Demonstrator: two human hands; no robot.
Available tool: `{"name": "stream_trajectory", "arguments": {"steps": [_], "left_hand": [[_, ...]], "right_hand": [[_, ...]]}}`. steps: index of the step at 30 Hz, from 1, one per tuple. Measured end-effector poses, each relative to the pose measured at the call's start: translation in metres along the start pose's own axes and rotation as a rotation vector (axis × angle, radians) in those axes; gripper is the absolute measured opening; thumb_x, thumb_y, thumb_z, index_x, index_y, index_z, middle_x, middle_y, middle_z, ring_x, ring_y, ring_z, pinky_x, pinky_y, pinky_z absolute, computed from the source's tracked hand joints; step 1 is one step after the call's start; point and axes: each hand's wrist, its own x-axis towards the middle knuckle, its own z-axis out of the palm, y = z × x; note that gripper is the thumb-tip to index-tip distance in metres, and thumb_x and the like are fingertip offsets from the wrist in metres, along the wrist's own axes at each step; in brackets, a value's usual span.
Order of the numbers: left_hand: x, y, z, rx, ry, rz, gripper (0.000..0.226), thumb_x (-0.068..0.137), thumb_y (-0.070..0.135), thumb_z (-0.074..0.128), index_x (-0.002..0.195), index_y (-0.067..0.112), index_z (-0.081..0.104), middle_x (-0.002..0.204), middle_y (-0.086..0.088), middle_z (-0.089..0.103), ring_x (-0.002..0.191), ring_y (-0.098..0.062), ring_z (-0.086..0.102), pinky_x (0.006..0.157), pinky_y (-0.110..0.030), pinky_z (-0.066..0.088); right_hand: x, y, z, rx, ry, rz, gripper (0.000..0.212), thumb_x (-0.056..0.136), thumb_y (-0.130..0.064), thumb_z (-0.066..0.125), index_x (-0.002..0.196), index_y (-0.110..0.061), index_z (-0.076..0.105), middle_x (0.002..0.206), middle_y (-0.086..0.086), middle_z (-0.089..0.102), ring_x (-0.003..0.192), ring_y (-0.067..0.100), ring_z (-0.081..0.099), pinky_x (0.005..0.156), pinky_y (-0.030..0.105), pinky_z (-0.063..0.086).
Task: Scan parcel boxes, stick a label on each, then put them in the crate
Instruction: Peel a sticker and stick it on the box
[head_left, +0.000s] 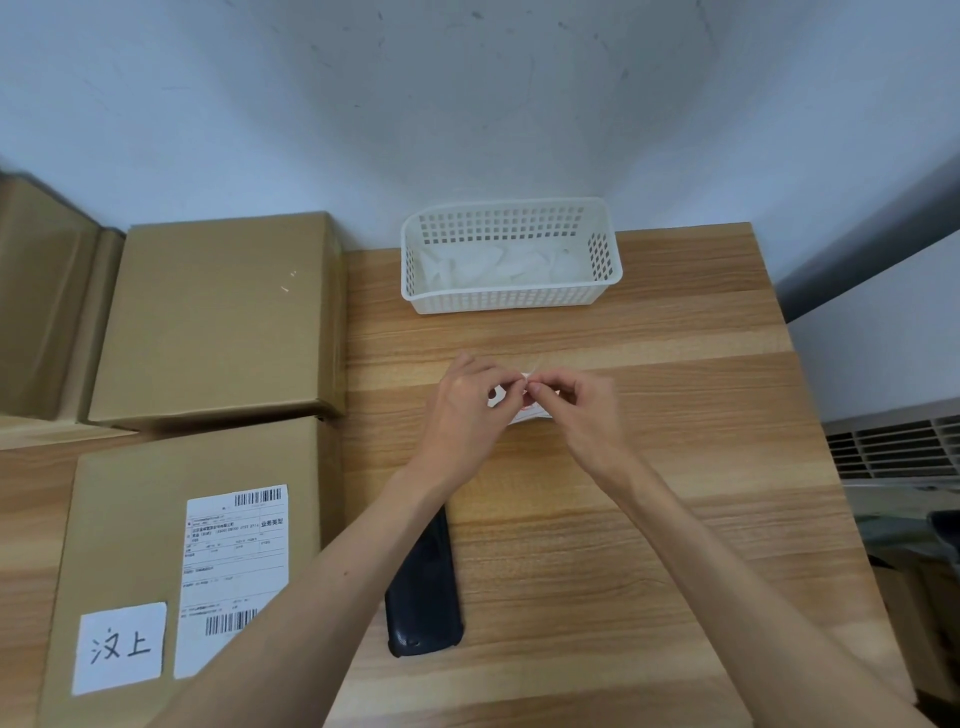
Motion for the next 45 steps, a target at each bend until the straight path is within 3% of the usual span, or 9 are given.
{"name": "stream_trajectory", "arguments": {"steps": [10, 13, 17, 20, 26, 31, 36, 40, 45], "left_hand": [[0.004, 0.004, -0.005, -0.087, -0.036, -0.122, 0.013, 0.093, 0.026, 0.07, 0.085, 0.025, 0.08, 0.082, 0.013, 0.072, 0.084, -0.007, 0.053, 0.078, -0.03, 0.046], [0.005, 0.008, -0.01, -0.09, -0.029, -0.169, 0.014, 0.093, 0.025, 0.069, 0.084, 0.023, 0.079, 0.081, 0.011, 0.07, 0.084, -0.009, 0.054, 0.078, -0.031, 0.046], [0.007, 0.012, -0.022, -0.184, 0.056, -0.314, 0.012, 0.093, 0.021, 0.067, 0.085, 0.023, 0.077, 0.083, 0.015, 0.07, 0.082, -0.005, 0.058, 0.078, -0.02, 0.046], [0.012, 0.015, -0.034, -0.259, 0.139, -0.405, 0.019, 0.093, 0.017, 0.066, 0.082, 0.033, 0.071, 0.081, 0.016, 0.07, 0.075, 0.001, 0.057, 0.067, -0.009, 0.043], [0.026, 0.011, -0.057, -0.31, 0.294, -0.522, 0.012, 0.093, 0.019, 0.067, 0.089, 0.028, 0.073, 0.083, 0.014, 0.071, 0.072, 0.004, 0.057, 0.065, -0.005, 0.043], [0.039, -0.001, -0.078, -0.38, 0.487, -0.625, 0.01, 0.091, 0.022, 0.067, 0.091, 0.022, 0.077, 0.083, 0.01, 0.073, 0.076, -0.003, 0.063, 0.071, -0.017, 0.048], [0.045, -0.011, -0.088, -0.45, 0.616, -0.658, 0.012, 0.091, 0.018, 0.065, 0.09, 0.021, 0.076, 0.083, 0.012, 0.072, 0.072, 0.004, 0.062, 0.067, -0.008, 0.046], [0.044, -0.017, -0.086, -0.416, 0.609, -0.632, 0.012, 0.093, 0.018, 0.064, 0.09, 0.02, 0.075, 0.082, 0.011, 0.071, 0.067, 0.009, 0.059, 0.066, -0.006, 0.045], [0.04, -0.02, -0.074, -0.267, 0.503, -0.518, 0.014, 0.092, 0.025, 0.065, 0.083, 0.033, 0.072, 0.082, 0.005, 0.069, 0.075, -0.012, 0.06, 0.074, -0.028, 0.052]], "right_hand": [[0.002, -0.002, 0.001, -0.02, -0.004, -0.007, 0.022, 0.098, -0.01, 0.062, 0.088, -0.024, 0.076, 0.081, -0.007, 0.074, 0.075, 0.002, 0.064, 0.071, 0.015, 0.044], [0.003, -0.006, 0.003, -0.005, 0.017, 0.008, 0.019, 0.096, -0.01, 0.064, 0.086, -0.021, 0.075, 0.081, -0.004, 0.073, 0.076, 0.009, 0.064, 0.07, 0.024, 0.049], [0.005, -0.01, 0.003, 0.028, 0.109, 0.085, 0.018, 0.087, -0.003, 0.063, 0.08, -0.017, 0.071, 0.083, -0.008, 0.073, 0.081, 0.011, 0.064, 0.07, 0.028, 0.048], [0.009, -0.011, 0.0, 0.028, 0.168, 0.159, 0.019, 0.086, -0.002, 0.061, 0.074, -0.016, 0.067, 0.078, -0.004, 0.07, 0.071, 0.004, 0.06, 0.064, 0.024, 0.041], [0.017, -0.022, -0.009, -0.001, 0.214, 0.215, 0.017, 0.088, -0.005, 0.059, 0.074, -0.012, 0.064, 0.079, 0.001, 0.068, 0.059, -0.001, 0.055, 0.054, 0.017, 0.036], [0.031, -0.036, -0.017, -0.022, 0.263, 0.191, 0.012, 0.089, -0.007, 0.06, 0.078, -0.009, 0.065, 0.077, -0.001, 0.067, 0.072, 0.007, 0.055, 0.066, 0.022, 0.04], [0.054, -0.044, -0.02, -0.039, 0.322, 0.15, 0.009, 0.087, -0.007, 0.062, 0.08, -0.006, 0.067, 0.077, -0.001, 0.068, 0.07, 0.0, 0.056, 0.069, 0.024, 0.041], [0.072, -0.048, -0.023, -0.045, 0.339, 0.116, 0.009, 0.089, -0.005, 0.061, 0.082, -0.007, 0.067, 0.081, -0.006, 0.067, 0.07, -0.012, 0.056, 0.07, 0.02, 0.042], [0.098, -0.053, -0.025, -0.069, 0.292, 0.022, 0.012, 0.09, -0.009, 0.064, 0.081, -0.017, 0.067, 0.091, -0.001, 0.074, 0.071, -0.006, 0.059, 0.068, 0.014, 0.043]]}}
